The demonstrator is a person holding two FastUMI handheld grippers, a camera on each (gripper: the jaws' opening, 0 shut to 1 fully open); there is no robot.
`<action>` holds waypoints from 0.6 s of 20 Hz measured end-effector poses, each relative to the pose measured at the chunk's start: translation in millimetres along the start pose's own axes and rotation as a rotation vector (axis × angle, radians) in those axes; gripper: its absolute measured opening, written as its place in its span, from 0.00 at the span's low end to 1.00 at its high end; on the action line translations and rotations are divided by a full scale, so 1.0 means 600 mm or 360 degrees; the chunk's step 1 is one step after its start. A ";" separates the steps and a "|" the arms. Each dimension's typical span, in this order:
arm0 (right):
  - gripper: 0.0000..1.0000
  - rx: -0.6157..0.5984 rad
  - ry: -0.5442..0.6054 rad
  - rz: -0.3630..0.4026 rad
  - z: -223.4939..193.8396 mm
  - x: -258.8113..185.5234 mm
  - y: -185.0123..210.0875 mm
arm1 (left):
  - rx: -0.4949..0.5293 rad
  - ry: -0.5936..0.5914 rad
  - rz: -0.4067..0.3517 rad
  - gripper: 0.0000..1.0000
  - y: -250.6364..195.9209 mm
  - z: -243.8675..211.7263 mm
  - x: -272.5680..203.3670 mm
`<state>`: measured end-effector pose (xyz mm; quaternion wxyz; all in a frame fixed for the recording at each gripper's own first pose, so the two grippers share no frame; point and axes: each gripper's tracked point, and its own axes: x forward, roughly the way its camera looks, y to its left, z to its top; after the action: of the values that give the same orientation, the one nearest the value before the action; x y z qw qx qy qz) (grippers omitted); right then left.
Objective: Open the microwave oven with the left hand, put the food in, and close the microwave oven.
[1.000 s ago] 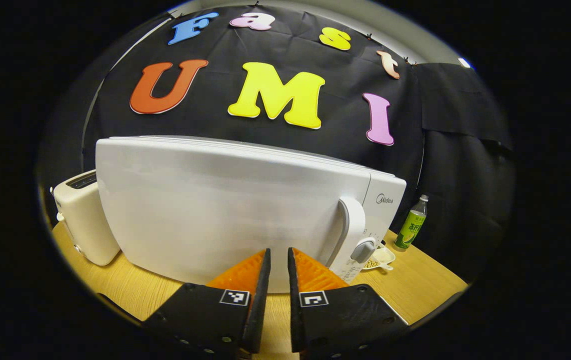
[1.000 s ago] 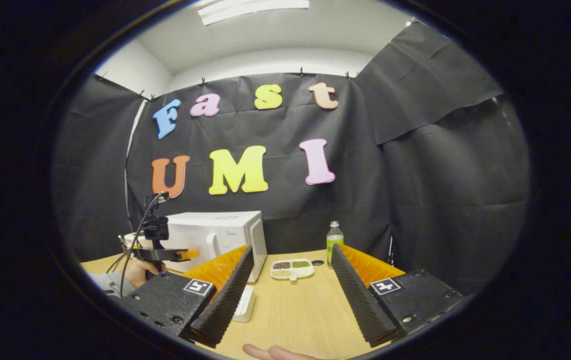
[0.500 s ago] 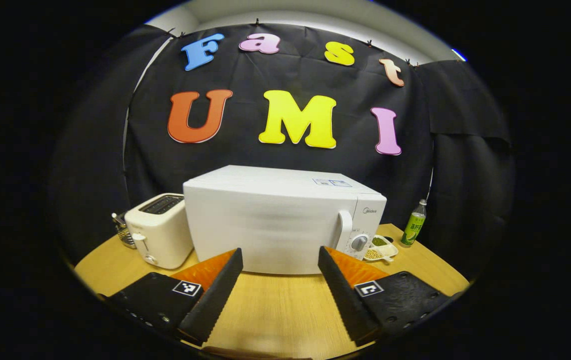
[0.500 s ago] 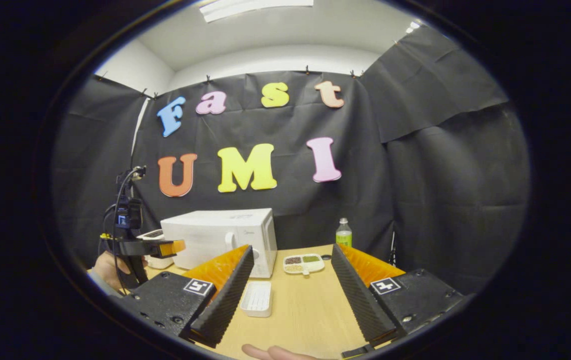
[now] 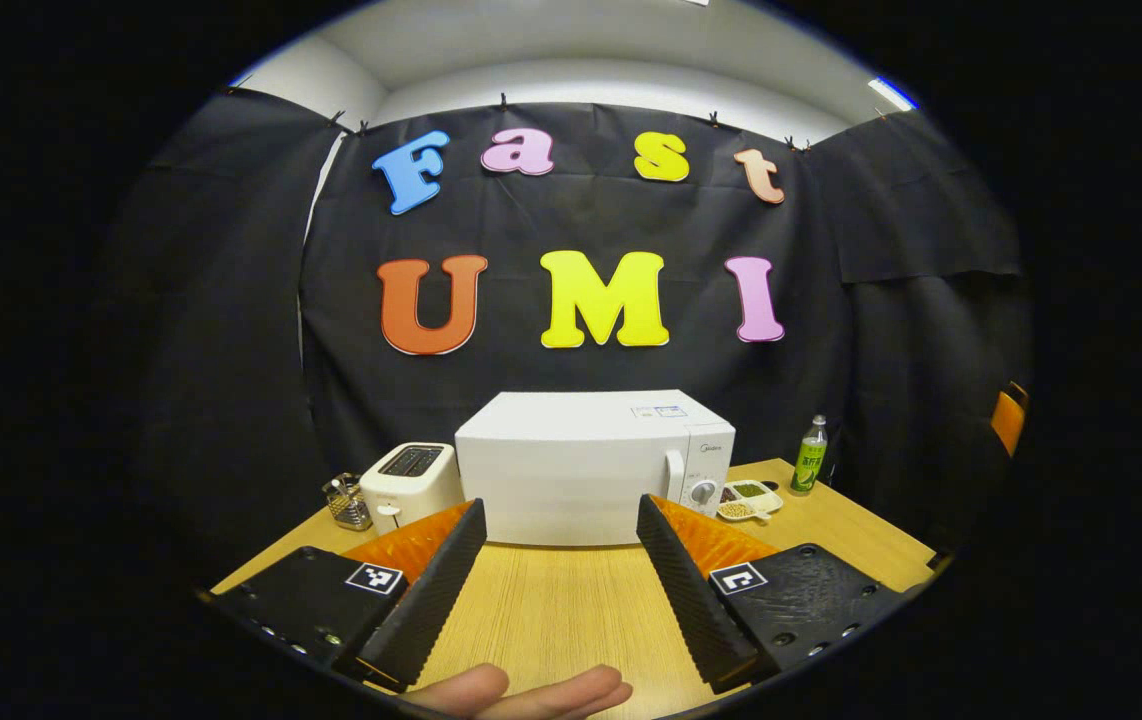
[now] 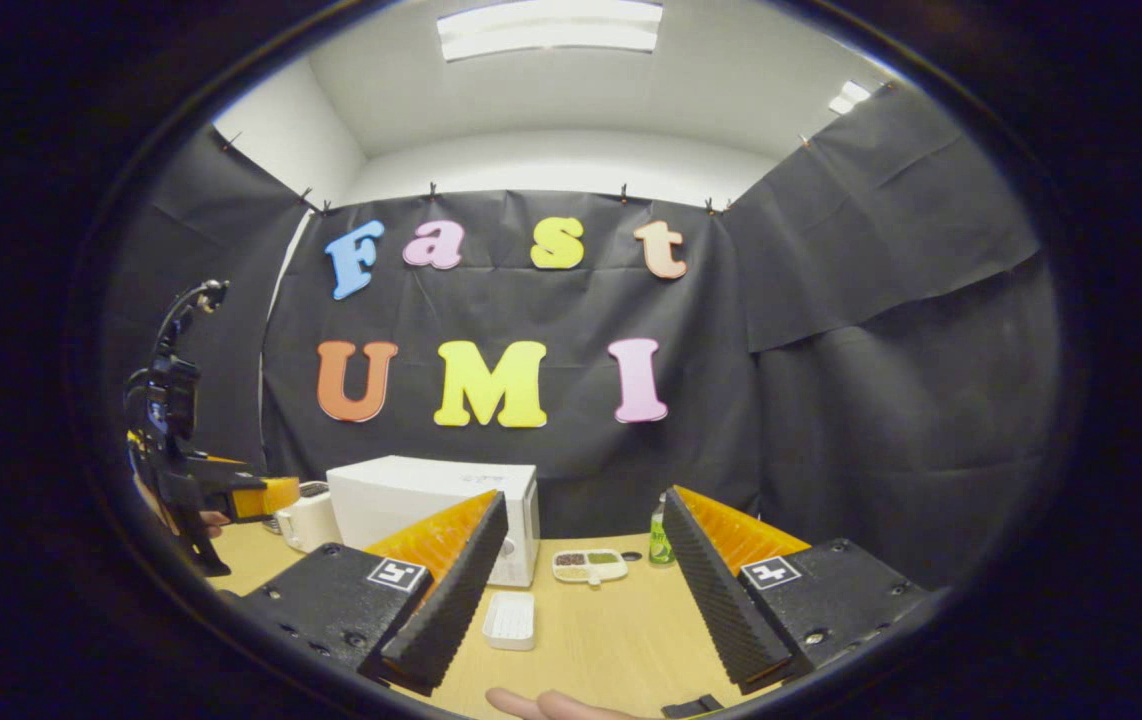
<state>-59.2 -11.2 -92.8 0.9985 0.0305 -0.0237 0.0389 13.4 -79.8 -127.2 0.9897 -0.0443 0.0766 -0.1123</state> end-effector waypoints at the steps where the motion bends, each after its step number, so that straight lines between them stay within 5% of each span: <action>1: 0.99 -0.0002 -0.0016 -0.0004 0.010 -0.009 0.000 | 0.0015 -0.0007 0.0001 0.95 -0.002 0.006 -0.028; 3: 0.99 0.0000 -0.0055 -0.0015 0.033 -0.021 -0.001 | 0.0025 -0.0049 0.0006 0.95 -0.005 0.022 -0.076; 4: 0.91 0.0005 -0.0072 -0.0019 0.041 -0.027 -0.001 | 0.0020 -0.0062 0.0011 0.95 -0.006 0.027 -0.099; 12: 0.91 0.0023 -0.0117 0.0102 0.083 -0.061 0.047 | -0.0075 -0.0164 0.0040 0.96 0.027 0.054 -0.201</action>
<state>-100.0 10.9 -43.2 0.9949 0.0384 -0.0611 0.0698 -94.2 -34.1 -80.1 0.9924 -0.0723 0.0288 -0.0955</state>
